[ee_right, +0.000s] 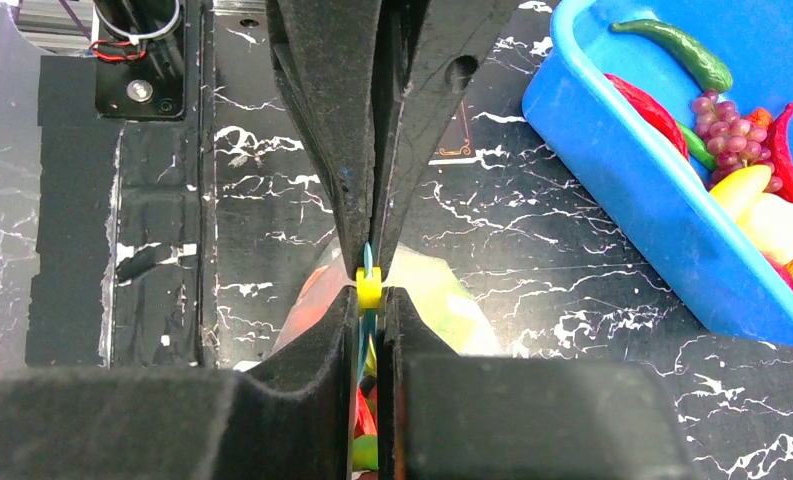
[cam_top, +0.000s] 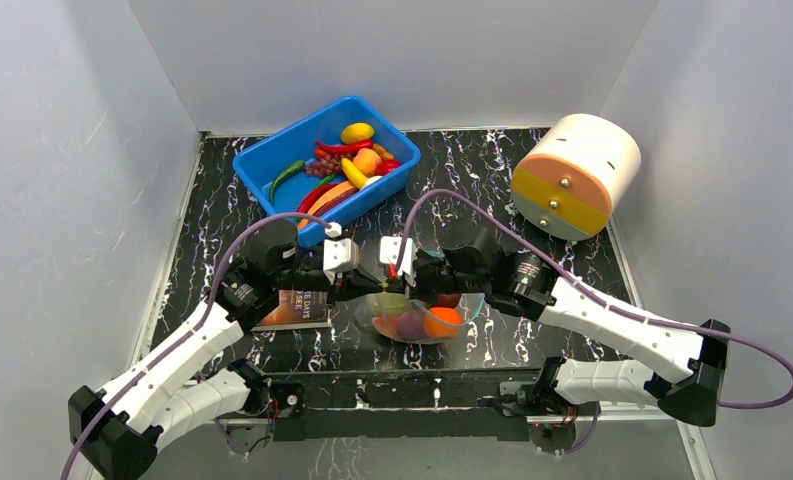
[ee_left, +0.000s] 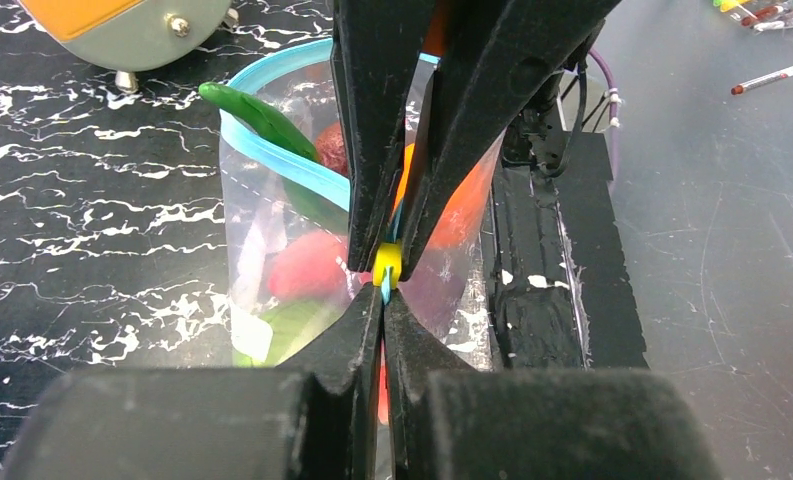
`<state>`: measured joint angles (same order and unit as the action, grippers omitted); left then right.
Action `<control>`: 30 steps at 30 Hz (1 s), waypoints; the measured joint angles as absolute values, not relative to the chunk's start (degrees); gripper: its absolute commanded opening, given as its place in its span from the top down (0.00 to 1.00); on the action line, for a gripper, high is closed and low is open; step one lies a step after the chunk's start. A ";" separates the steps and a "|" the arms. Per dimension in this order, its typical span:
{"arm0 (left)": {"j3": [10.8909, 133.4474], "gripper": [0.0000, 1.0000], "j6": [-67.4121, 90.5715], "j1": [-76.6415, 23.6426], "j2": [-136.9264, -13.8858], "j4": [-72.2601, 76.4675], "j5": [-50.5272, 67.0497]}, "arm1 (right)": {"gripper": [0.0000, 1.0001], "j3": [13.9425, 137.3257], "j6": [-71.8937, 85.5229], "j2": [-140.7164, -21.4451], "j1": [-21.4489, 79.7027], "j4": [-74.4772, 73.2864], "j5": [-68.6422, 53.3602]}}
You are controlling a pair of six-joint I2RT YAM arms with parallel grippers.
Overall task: Place the food in the zip-top bag and seal the zipper
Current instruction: Zip the zipper food storage bag at the center of the board.
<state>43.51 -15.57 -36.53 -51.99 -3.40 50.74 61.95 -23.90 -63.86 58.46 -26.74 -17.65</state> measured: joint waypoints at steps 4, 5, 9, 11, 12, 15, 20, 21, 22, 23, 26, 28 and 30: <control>42.89 1.00 -15.86 -36.62 -49.67 -3.97 48.73 | 1.00 61.95 -24.05 -63.68 58.94 -26.68 -16.56; 42.85 1.00 -15.88 -36.62 -49.25 -4.14 48.40 | 1.00 61.95 -24.05 -63.55 58.94 -26.72 -16.36; 42.59 1.00 -15.79 -36.62 -48.58 -4.01 47.72 | 1.00 61.95 -24.03 -63.05 58.96 -27.44 -15.57; 41.95 1.00 -15.55 -36.60 -48.05 -3.42 47.33 | 1.00 61.95 -24.01 -62.81 58.98 -28.32 -14.94; 41.76 1.00 -15.40 -36.60 -47.79 -3.36 47.07 | 1.00 61.95 -23.99 -62.65 59.00 -28.69 -14.72; 41.50 1.00 -15.33 -36.47 -46.94 -3.22 46.41 | 1.00 61.95 -23.97 -62.00 59.00 -29.67 -13.76; 41.50 1.00 -14.94 -35.81 -45.80 -3.20 45.06 | 1.00 61.95 -23.97 -60.53 59.05 -31.38 -11.84; 41.41 1.00 -14.76 -35.55 -45.34 -3.38 44.31 | 1.00 61.95 -23.97 -60.10 59.00 -32.51 -11.22; 41.25 1.00 -14.50 -35.18 -44.93 -3.40 43.88 | 1.00 61.95 -23.94 -59.55 58.85 -33.61 -10.72; 41.15 0.98 -14.17 -34.85 -44.49 -3.42 43.44 | 1.00 61.95 -23.92 -59.16 58.76 -34.22 -10.59; 41.12 0.59 -13.63 -34.44 -44.23 -2.87 43.46 | 1.00 61.98 -23.86 -58.76 58.63 -34.61 -11.27; 41.17 0.50 -14.02 -34.44 -44.69 -2.81 44.75 | 1.00 62.02 -23.83 -59.16 58.63 -34.59 -12.40; 41.63 0.46 -14.81 -34.44 -45.91 -3.53 46.61 | 1.00 62.22 -23.83 -60.01 58.63 -34.50 -13.50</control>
<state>41.63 -14.81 -34.44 -45.91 -3.53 46.61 62.22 -23.83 -60.01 58.63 -34.50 -13.50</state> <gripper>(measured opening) 0.486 0.046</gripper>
